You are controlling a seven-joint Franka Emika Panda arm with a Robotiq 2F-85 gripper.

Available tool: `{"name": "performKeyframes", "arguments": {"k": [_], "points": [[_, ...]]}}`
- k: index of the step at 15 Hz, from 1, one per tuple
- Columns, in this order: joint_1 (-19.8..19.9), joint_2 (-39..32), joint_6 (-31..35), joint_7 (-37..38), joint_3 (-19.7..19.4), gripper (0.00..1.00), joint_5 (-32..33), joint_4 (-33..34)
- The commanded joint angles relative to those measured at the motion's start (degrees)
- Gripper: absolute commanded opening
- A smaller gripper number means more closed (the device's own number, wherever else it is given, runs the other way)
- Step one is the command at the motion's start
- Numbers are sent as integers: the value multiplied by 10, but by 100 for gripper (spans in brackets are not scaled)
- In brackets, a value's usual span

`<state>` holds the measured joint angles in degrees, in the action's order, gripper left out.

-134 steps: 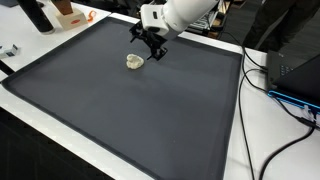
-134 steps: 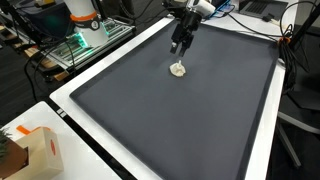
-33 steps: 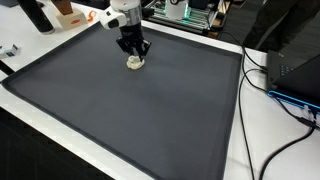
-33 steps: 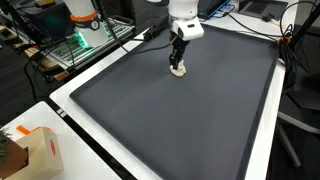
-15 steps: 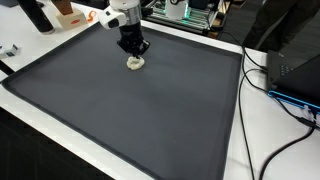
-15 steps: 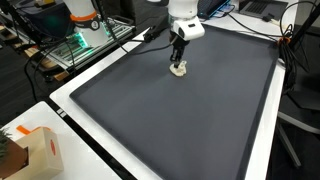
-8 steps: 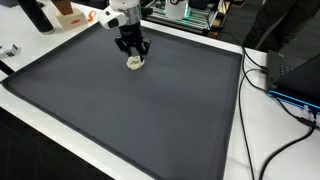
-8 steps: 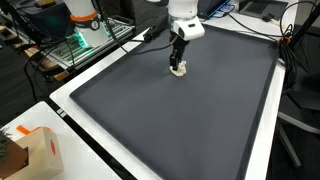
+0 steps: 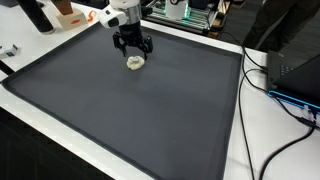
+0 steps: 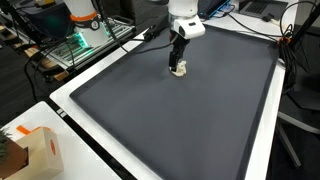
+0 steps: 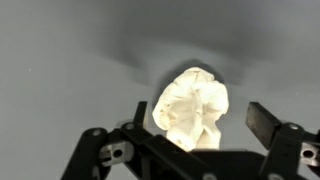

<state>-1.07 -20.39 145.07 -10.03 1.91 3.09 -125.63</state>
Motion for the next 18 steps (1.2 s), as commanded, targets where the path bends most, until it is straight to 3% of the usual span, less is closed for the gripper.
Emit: {"name": "performKeyframes", "arguments": {"k": [1, 9, 18], "points": [[-12, 37, -20, 24, -6, 100, 32, -21], [-45, 142, -174, 53, 7, 100, 120, -18], [-46, 217, -250, 42, 28, 100, 98, -2]]}}
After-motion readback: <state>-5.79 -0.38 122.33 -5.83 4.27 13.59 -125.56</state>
